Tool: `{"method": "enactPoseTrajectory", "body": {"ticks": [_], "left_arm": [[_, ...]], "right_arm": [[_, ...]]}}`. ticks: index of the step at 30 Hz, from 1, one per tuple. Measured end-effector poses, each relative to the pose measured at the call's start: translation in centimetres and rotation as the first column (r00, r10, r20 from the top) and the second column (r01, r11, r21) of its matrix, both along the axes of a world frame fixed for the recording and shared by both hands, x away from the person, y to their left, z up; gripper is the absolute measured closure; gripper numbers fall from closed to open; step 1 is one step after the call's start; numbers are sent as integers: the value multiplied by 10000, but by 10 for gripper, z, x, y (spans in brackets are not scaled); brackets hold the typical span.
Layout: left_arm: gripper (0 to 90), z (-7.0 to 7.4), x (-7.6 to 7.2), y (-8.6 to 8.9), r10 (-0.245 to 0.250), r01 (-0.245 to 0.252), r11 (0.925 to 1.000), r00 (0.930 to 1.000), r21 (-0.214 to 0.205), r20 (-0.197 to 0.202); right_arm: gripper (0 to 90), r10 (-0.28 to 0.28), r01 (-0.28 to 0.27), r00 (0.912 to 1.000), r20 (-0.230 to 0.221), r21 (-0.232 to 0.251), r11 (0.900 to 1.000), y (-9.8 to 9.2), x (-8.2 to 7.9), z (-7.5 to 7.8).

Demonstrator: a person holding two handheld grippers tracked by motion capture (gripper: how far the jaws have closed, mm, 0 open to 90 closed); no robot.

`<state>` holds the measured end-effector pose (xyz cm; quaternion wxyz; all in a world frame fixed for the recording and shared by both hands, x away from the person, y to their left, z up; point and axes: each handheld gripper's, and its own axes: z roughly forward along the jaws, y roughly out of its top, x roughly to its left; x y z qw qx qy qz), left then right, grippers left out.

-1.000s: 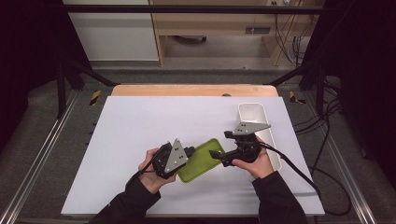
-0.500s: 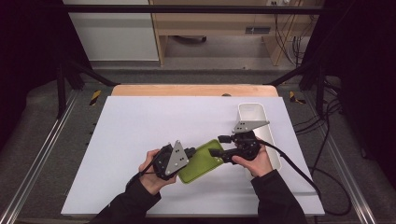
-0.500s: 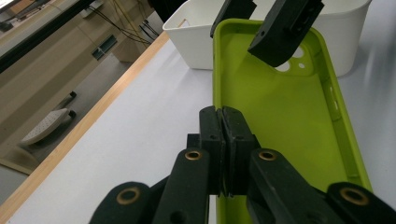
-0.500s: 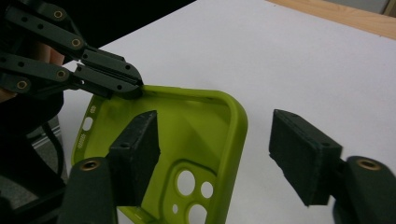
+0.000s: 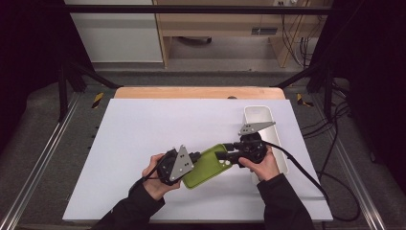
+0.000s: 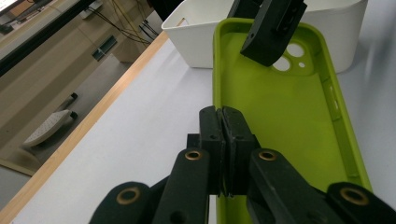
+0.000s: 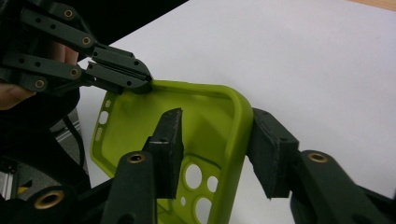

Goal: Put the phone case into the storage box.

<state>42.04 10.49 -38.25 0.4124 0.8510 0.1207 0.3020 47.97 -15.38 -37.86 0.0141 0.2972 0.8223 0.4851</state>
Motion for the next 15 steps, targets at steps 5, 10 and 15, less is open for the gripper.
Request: {"method": "enactPoseTrajectory", "body": {"ticks": [5,10,15], "left_arm": [[882,-1,0,0,-21,20,10000,10000,84,45],[882,-2,0,0,-38,35,9997,10000,252,90],[881,-4,-1,-1,-67,62,9993,9999,381,145]], "right_arm": [[651,-22,21,9998,-195,-17,10000,-2,0,1],[705,-4,3,9994,-351,-21,10000,-4,0,2],[746,57,-56,9987,-499,25,10000,-6,0,3]]}}
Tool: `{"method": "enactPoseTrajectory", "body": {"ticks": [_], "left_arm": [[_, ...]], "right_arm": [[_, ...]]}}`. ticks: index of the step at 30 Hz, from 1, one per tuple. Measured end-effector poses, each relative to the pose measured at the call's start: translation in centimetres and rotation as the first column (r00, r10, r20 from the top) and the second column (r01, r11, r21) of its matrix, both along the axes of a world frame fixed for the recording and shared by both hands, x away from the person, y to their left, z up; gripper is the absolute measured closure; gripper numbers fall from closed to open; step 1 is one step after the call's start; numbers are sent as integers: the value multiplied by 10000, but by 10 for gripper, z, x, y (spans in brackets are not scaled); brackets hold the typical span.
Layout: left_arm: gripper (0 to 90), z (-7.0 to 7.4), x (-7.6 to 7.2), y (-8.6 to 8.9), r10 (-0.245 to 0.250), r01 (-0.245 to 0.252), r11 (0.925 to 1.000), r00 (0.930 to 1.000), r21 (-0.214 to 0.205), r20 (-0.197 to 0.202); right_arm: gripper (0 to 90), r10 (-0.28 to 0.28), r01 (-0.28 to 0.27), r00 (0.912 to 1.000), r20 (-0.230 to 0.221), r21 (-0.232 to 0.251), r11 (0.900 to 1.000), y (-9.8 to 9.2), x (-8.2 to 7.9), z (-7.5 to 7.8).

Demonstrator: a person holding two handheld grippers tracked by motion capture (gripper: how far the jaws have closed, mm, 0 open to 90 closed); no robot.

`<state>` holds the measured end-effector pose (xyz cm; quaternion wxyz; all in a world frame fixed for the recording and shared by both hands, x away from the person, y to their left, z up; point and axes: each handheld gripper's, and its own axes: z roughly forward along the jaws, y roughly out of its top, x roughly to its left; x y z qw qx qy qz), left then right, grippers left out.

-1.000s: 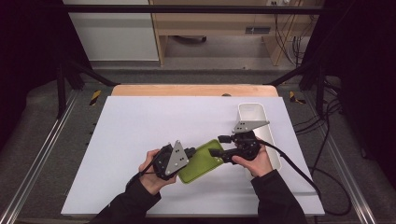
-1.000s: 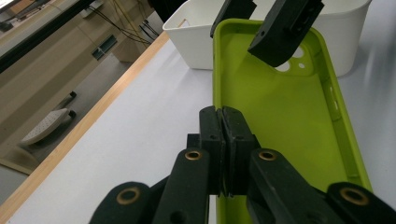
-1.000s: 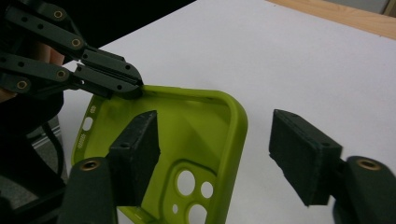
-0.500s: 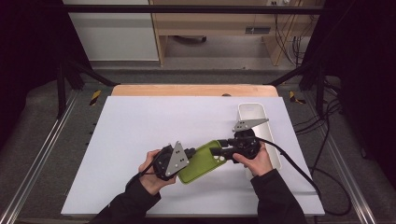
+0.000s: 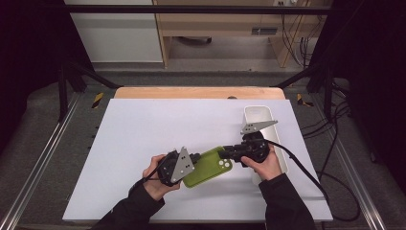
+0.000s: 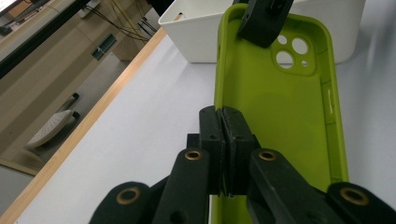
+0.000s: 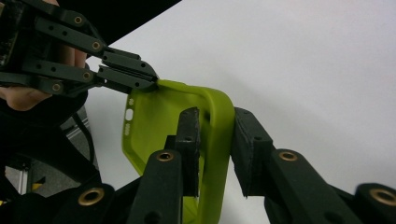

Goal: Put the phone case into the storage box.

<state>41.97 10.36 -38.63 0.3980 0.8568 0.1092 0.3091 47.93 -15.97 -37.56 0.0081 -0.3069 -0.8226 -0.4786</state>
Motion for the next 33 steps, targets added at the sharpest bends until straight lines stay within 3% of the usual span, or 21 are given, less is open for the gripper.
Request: {"method": "enactPoseTrajectory", "body": {"ticks": [20,26,31,33], "left_arm": [[879,-5,2,-3,-98,100,9998,9999,166,-123],[873,-6,2,-4,-89,92,9998,9997,158,-222],[852,-8,6,-2,-103,85,9995,9981,-295,-611],[818,-6,7,0,-113,60,9977,9968,-680,-787]], "right_arm": [[789,-93,90,9986,-518,-49,9999,-2,0,1],[791,-193,188,9988,-449,-114,9998,-2,-1,1],[792,-292,286,9989,-360,-168,9995,-2,-1,1],[792,-287,283,9991,-319,-133,9995,-1,-1,1]]}}
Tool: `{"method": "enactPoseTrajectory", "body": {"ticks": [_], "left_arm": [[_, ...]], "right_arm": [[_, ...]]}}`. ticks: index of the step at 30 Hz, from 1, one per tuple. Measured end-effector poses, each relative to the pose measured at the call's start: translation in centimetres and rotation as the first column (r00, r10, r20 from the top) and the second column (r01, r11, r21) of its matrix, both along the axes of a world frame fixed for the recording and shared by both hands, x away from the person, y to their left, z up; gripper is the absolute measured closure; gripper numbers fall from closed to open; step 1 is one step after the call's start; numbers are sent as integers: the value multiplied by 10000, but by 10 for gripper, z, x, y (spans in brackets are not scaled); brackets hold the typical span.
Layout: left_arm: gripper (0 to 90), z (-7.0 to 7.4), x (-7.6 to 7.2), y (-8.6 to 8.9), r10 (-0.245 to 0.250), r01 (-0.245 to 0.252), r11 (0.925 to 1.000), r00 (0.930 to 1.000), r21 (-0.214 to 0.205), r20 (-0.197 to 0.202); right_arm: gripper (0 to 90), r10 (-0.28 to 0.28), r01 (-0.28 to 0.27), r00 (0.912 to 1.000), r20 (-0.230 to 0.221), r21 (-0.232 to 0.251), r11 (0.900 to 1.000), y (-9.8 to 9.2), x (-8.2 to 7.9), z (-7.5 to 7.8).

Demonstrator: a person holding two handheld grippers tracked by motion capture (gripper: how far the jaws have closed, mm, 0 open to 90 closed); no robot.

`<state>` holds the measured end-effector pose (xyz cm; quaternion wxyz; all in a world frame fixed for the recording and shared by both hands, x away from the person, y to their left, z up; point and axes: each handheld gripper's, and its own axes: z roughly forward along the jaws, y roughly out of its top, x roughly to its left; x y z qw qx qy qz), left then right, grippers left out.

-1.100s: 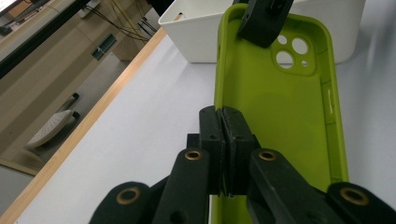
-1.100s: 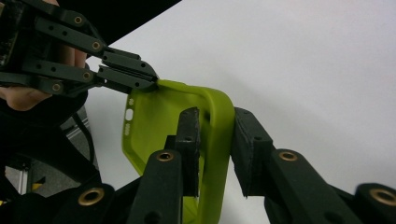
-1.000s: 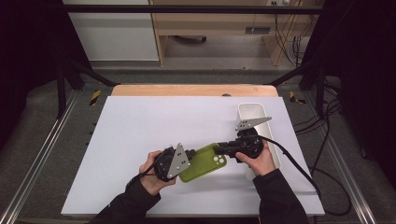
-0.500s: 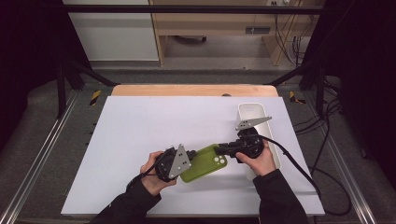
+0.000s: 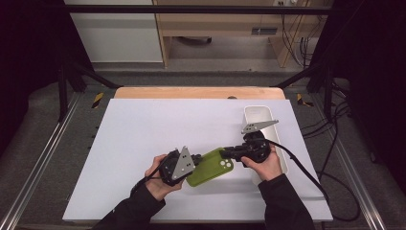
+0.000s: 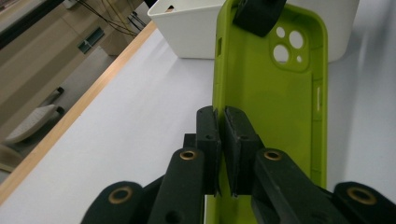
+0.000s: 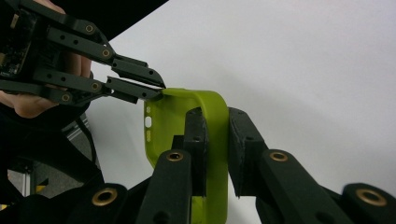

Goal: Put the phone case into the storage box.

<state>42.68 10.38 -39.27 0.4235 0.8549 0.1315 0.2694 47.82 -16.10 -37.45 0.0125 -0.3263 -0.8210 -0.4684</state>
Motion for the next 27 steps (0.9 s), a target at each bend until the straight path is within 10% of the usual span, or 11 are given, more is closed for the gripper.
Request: {"method": "enactPoseTrajectory", "body": {"ticks": [8,27], "left_arm": [[546,9,6,11,169,-277,9893,9970,-1433,-758],[84,14,32,61,856,-1599,9248,9716,-3453,-2207]], "right_arm": [[792,-235,236,9991,367,-12,9997,-4,-1,4],[791,-539,579,9863,1561,-215,9981,-24,-7,25]]}}
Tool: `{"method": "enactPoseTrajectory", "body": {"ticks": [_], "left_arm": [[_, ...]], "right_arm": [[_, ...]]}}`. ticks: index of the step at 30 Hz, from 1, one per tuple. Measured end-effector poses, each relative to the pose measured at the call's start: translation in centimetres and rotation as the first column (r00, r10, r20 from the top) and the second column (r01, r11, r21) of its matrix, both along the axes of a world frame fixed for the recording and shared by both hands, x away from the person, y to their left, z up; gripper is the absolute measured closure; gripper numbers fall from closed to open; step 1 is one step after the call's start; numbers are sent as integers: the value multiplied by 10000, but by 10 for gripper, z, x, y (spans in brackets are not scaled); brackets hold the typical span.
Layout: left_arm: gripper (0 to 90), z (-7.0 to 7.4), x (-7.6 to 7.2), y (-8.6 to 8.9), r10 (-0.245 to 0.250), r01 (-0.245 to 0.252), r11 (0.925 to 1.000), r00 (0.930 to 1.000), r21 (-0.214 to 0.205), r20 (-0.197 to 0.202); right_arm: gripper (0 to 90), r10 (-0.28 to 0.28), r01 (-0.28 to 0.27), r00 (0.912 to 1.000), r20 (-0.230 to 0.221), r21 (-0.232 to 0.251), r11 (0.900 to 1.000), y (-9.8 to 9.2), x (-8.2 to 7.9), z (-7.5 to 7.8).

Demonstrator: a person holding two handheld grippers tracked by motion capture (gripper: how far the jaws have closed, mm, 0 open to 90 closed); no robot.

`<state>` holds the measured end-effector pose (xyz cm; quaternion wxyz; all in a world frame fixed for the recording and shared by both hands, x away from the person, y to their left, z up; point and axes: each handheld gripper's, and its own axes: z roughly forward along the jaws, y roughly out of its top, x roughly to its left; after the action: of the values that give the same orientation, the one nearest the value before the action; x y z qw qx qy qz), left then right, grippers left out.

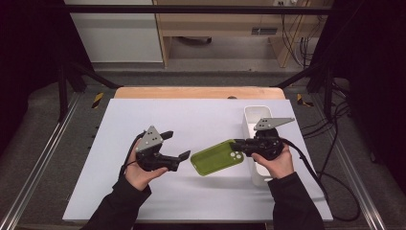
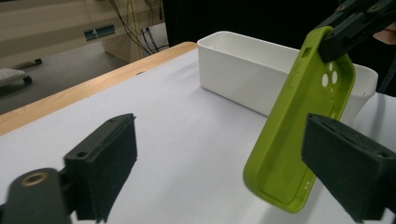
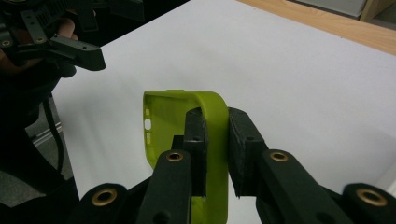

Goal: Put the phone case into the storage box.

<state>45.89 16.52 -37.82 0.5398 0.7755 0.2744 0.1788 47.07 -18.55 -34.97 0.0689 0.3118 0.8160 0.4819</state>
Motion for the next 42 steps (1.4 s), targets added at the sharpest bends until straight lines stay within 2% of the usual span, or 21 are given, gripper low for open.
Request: {"method": "enactPoseTrajectory", "body": {"ticks": [6,21,26,32,42], "left_arm": [[46,-9,5,16,92,-94,9999,9997,-114,-216],[23,-27,4,58,572,-576,9976,9983,-371,-109],[23,-33,2,69,811,-818,9957,9965,-440,-187],[23,-43,0,81,1012,-1020,9943,9945,-321,-262],[23,-55,-4,95,1120,-1127,9931,9934,-326,-241]], "right_arm": [[791,-54,55,9998,211,-71,10000,-5,-2,7],[791,-245,292,9949,979,-465,9985,-16,-6,35],[791,-269,357,9918,1252,-688,9970,-17,-6,45],[791,-238,403,9869,1595,-1017,9940,-17,-6,56],[791,-90,480,9757,2191,-1734,9837,-21,-7,71]]}}
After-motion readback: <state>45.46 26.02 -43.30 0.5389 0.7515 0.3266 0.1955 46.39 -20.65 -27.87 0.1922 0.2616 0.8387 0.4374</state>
